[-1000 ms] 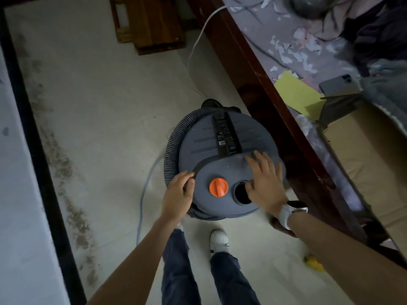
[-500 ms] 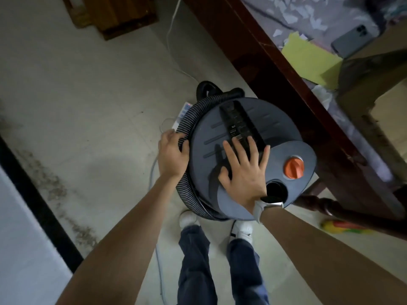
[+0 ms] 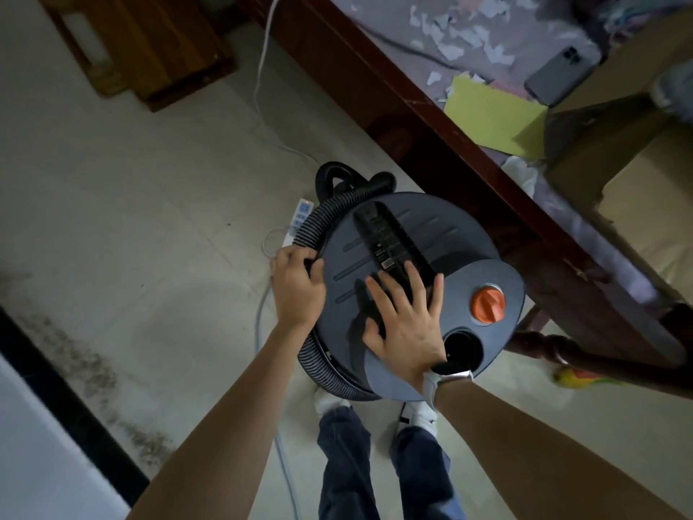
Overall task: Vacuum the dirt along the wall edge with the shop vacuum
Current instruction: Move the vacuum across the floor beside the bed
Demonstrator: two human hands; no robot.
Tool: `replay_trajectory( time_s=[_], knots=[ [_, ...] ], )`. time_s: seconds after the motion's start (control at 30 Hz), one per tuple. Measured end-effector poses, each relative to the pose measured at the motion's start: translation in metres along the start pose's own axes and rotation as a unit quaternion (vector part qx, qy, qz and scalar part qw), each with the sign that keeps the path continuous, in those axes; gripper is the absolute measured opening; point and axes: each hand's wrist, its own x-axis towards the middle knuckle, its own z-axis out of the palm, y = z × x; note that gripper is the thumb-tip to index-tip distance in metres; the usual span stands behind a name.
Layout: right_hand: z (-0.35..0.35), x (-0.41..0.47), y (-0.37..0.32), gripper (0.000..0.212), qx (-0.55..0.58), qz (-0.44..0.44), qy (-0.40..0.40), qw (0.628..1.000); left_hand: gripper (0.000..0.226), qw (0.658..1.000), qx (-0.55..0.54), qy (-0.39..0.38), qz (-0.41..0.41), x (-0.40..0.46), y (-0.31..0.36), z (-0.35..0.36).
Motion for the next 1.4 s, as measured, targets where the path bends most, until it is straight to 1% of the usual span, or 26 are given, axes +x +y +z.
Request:
replay_trajectory(
  time_s=[0.1,0.17,0.27,0.4,0.47,0.5,0.57,0.6,0.67,0.7,0.73,0.77,0.83,0.93,1.03,1.1,1.2,1.3,1.4],
  knots=[
    [0.001,0.004,0.000,0.052,0.005,0.008,0.002,1.000,0.015,0.988,-0.146,-0.029,-0.049,0.006,0.023,-0.013],
    [0.001,0.006,0.000,0.052,0.011,0.011,0.004,1.000,0.011,0.978,-0.194,-0.056,-0.045,0.005,0.034,-0.024],
    [-0.001,0.014,-0.001,0.052,0.032,0.022,0.011,0.999,0.011,0.975,-0.194,-0.103,-0.028,-0.004,0.042,-0.040],
    [-0.005,0.017,0.000,0.053,0.090,0.034,0.007,0.995,0.010,0.973,-0.176,-0.146,-0.039,-0.020,0.043,-0.063],
    [-0.015,0.017,0.002,0.051,0.168,0.045,0.009,0.985,0.010,0.969,-0.171,-0.171,-0.052,-0.032,0.045,-0.074],
    [-0.022,0.017,0.005,0.049,0.218,0.057,0.022,0.974,0.010,0.967,-0.167,-0.185,-0.055,-0.039,0.045,-0.078],
    [-0.038,0.016,0.009,0.046,0.281,0.073,0.075,0.954,0.014,0.962,-0.162,-0.210,-0.063,-0.057,0.045,-0.084],
    [-0.045,0.014,0.009,0.050,0.279,0.078,0.090,0.953,0.017,0.960,-0.161,-0.219,-0.065,-0.066,0.044,-0.087],
    [-0.057,0.011,0.009,0.057,0.214,0.055,0.074,0.973,0.020,0.954,-0.163,-0.242,-0.069,-0.082,0.048,-0.091],
    [-0.059,0.009,0.011,0.051,0.167,0.021,0.054,0.984,0.020,0.951,-0.166,-0.251,-0.071,-0.089,0.050,-0.092],
    [-0.062,0.006,0.015,0.041,0.131,-0.015,0.032,0.991,0.020,0.950,-0.165,-0.255,-0.071,-0.095,0.051,-0.092],
    [-0.066,0.002,0.021,0.034,0.112,-0.041,0.015,0.993,0.020,0.951,-0.162,-0.256,-0.068,-0.101,0.053,-0.091],
    [-0.077,-0.013,0.039,0.031,0.112,-0.063,0.006,0.992,0.017,0.956,-0.142,-0.251,-0.058,-0.112,0.053,-0.090],
    [-0.101,-0.045,0.066,0.029,0.101,-0.023,0.029,0.994,0.007,0.960,-0.096,-0.261,-0.038,-0.132,0.052,-0.085],
    [-0.114,-0.093,0.092,0.029,0.081,0.014,0.003,0.997,0.010,0.955,-0.094,-0.279,-0.038,-0.160,0.058,-0.076],
    [-0.116,-0.127,0.104,0.032,0.073,0.018,-0.014,0.997,0.010,0.952,-0.080,-0.292,-0.039,-0.179,0.064,-0.068],
    [-0.121,-0.166,0.115,0.034,0.071,0.011,-0.008,0.997,0.008,0.949,-0.072,-0.304,-0.030,-0.208,0.072,-0.054],
    [-0.136,-0.196,0.125,0.034,0.100,0.020,0.004,0.995,0.009,0.951,-0.071,-0.298,-0.027,-0.230,0.082,-0.039],
    [-0.150,-0.224,0.134,0.034,0.138,0.027,-0.007,0.990,0.006,0.954,-0.073,-0.289,-0.022,-0.247,0.099,-0.028]
  ],
)
